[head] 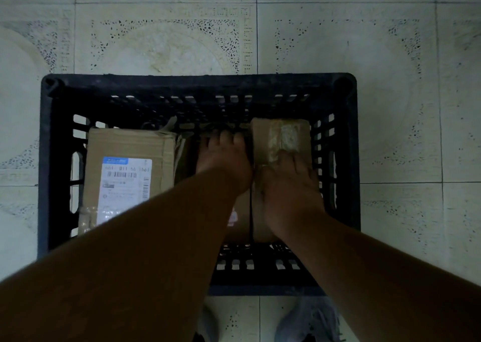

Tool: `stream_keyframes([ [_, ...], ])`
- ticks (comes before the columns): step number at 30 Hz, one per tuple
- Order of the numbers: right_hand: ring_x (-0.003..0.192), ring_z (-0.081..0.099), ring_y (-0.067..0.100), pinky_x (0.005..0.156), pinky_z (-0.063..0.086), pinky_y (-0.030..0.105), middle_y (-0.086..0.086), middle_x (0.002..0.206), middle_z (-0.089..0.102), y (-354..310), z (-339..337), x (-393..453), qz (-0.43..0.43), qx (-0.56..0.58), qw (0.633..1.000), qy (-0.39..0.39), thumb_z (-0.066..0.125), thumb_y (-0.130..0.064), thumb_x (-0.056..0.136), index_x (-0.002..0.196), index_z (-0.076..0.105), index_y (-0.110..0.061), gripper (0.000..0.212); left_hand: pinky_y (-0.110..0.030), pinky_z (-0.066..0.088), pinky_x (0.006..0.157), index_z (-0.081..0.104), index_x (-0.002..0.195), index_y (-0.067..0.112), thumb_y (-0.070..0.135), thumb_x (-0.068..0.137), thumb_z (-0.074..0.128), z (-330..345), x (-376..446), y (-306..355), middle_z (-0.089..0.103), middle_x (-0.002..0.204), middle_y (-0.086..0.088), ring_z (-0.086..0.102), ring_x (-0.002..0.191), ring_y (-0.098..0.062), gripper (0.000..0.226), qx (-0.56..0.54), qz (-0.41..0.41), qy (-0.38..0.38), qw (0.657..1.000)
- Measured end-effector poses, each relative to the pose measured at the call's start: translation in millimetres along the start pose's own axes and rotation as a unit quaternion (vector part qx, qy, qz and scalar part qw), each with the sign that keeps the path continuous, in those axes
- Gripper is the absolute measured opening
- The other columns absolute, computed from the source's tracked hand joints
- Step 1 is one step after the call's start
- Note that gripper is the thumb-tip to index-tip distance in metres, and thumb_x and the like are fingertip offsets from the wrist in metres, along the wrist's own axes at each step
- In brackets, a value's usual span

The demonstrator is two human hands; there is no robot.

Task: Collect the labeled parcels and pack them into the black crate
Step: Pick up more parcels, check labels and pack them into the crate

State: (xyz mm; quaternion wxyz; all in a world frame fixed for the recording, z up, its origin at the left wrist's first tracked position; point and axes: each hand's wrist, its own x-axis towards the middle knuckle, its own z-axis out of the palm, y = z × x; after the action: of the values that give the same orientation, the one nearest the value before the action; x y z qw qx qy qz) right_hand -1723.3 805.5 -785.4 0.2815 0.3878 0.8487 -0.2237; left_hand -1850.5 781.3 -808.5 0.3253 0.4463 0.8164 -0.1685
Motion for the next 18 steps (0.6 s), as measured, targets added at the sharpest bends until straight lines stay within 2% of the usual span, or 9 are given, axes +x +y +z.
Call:
stream_keyframes([
  [3,0.150,-0.002,0.036,0.119,0.009,0.052,0.013,0.162,0.007,-9.5,-5.0,5.1,-0.044,-0.019,0.999,0.022,0.053,-0.040,0.095,0.145,0.036,-0.026,0.055,-0.047,0.024,0.114,0.019,0.153,0.017,0.048,0.099,0.039,-11.0,23.3,-7.0,0.024,0.157,-0.018,0.026,0.142,-0.037,0.066,0.031,-0.010,-0.118,0.992],
  [5,0.151,-0.003,0.035,0.119,0.009,0.049,0.013,0.163,0.006,-13.8,-6.2,6.6,-0.057,-0.018,0.998,0.020,0.049,-0.041,0.097,0.147,0.033,-0.024,0.056,-0.044,0.031,0.110,0.023,0.152,0.015,0.051,0.096,0.045,-12.3,26.5,-11.9,0.031,0.154,-0.018,0.034,0.138,-0.036,0.070,0.055,-0.010,-0.137,0.989],
  [9,0.151,-0.003,0.033,0.120,0.009,0.047,0.013,0.163,0.005,-16.1,1.4,3.5,-0.053,0.004,0.998,-0.018,0.054,-0.039,0.094,0.149,0.032,-0.022,0.062,-0.044,0.037,0.107,0.031,0.148,0.015,0.048,0.096,0.047,-8.6,26.2,-19.3,0.040,0.148,-0.018,0.041,0.132,-0.036,0.064,0.070,0.019,-0.143,0.987],
  [13,0.153,-0.004,0.030,0.120,0.011,0.045,0.011,0.165,0.004,-14.8,-1.1,-1.3,-0.059,0.012,0.998,-0.035,0.062,-0.030,0.091,0.152,0.024,-0.023,0.072,-0.041,0.043,0.097,0.036,0.145,0.012,0.031,0.098,0.053,-12.2,30.2,-20.6,0.049,0.140,-0.016,0.050,0.124,-0.032,0.054,0.060,0.027,-0.150,0.987],
  [16,0.153,0.000,0.027,0.120,0.013,0.045,0.008,0.165,0.008,-16.7,-14.3,-1.8,-0.050,0.024,0.997,-0.051,0.053,-0.023,0.096,0.154,0.020,-0.018,0.067,-0.047,0.037,0.106,0.014,0.153,0.013,0.026,0.093,0.058,-10.6,16.7,-16.6,0.034,0.150,-0.022,0.037,0.136,-0.039,0.076,0.073,0.016,-0.134,0.988],
  [18,0.153,0.006,0.026,0.119,0.017,0.044,0.007,0.164,0.014,-19.9,-25.0,-5.5,-0.041,0.029,0.998,-0.033,0.046,-0.024,0.098,0.154,0.018,-0.018,0.063,-0.050,0.026,0.116,0.005,0.155,0.018,0.027,0.092,0.054,-10.1,-3.2,-11.9,0.020,0.158,-0.019,0.023,0.144,-0.038,0.080,0.047,0.035,-0.067,0.996],
])
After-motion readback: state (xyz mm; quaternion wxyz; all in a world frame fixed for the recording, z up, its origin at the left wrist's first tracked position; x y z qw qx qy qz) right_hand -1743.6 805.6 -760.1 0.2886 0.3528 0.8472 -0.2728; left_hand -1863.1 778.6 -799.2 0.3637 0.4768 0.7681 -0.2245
